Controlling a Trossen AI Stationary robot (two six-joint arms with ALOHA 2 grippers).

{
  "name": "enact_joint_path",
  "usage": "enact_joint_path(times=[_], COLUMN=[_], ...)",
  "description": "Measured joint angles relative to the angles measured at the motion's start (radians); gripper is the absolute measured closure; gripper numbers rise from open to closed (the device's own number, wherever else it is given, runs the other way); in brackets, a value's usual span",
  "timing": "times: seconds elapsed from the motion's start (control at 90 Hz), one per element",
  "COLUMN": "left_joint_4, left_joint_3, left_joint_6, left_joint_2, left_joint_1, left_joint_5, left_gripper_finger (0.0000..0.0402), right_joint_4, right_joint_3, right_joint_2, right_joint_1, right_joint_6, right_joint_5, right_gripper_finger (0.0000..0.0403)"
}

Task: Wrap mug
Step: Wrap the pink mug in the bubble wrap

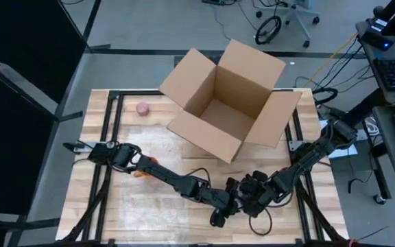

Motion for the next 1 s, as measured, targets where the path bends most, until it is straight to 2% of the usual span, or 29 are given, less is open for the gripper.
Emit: enact_joint_path(times=[0.056,0.411,0.467,0.633,0.744,0.856,1.0], left_joint_4=[0.0,0.001,0.001,0.003,0.006,0.004,0.003], left_joint_3=[0.0,0.0,0.0,0.0,0.0,0.0,0.0], left_joint_6=[0.0,-0.001,-0.001,-0.001,-0.001,-0.001,-0.001], left_joint_2=[0.0,0.0,0.0,0.0,0.0,0.0,0.0], left_joint_1=[0.0,-0.001,-0.001,0.0,0.0,0.0,0.0], left_joint_5=[0.0,0.002,0.002,0.003,0.003,0.002,0.001], left_gripper_finger=[0.0208,0.0208,0.0208,0.0208,0.0208,0.0208,0.0208], right_joint_4=[0.008,0.027,0.03,0.026,0.009,0.008,-0.009], right_joint_3=[-0.001,-0.004,-0.007,-0.02,-0.026,-0.024,-0.023], right_joint_2=[0.0,-0.009,-0.017,-0.076,-0.138,-0.207,-0.288], right_joint_1=[-0.002,-0.003,-0.002,-0.005,-0.005,-0.004,-0.005], right_joint_6=[-0.002,-0.016,-0.026,-0.046,-0.05,-0.067,-0.113], right_joint_5=[-0.015,-0.01,-0.007,-0.001,0.002,0.001,-0.003], right_gripper_finger=[0.0334,0.0332,0.0309,0.018,0.0117,0.0083,0.0069])
